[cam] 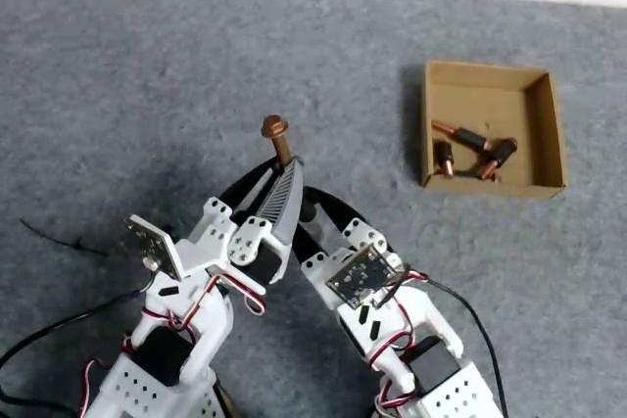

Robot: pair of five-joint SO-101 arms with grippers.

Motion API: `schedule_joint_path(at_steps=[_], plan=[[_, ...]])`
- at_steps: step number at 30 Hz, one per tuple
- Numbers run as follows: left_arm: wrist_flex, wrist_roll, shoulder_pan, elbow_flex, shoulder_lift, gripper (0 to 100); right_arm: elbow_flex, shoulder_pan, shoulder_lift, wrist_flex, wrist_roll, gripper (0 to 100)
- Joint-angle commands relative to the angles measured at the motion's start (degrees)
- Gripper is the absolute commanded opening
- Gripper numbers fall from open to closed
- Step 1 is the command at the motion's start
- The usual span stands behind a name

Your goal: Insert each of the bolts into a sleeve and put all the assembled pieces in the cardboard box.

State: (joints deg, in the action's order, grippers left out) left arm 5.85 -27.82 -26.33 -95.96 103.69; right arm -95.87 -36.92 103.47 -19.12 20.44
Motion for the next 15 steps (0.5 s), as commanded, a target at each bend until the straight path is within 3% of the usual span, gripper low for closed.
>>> schedule_joint_path(at_steps=[1,15], plan=[[-1.23,-0.18,0.22,-1.19,0.84,0,-6.55,-0.40,0.92,-0.13,0.53,0.6],[0.79,-0.18,0.66,-1.19,0.84,0,-6.29,-0.31,0.92,-0.04,0.44,0.5]])
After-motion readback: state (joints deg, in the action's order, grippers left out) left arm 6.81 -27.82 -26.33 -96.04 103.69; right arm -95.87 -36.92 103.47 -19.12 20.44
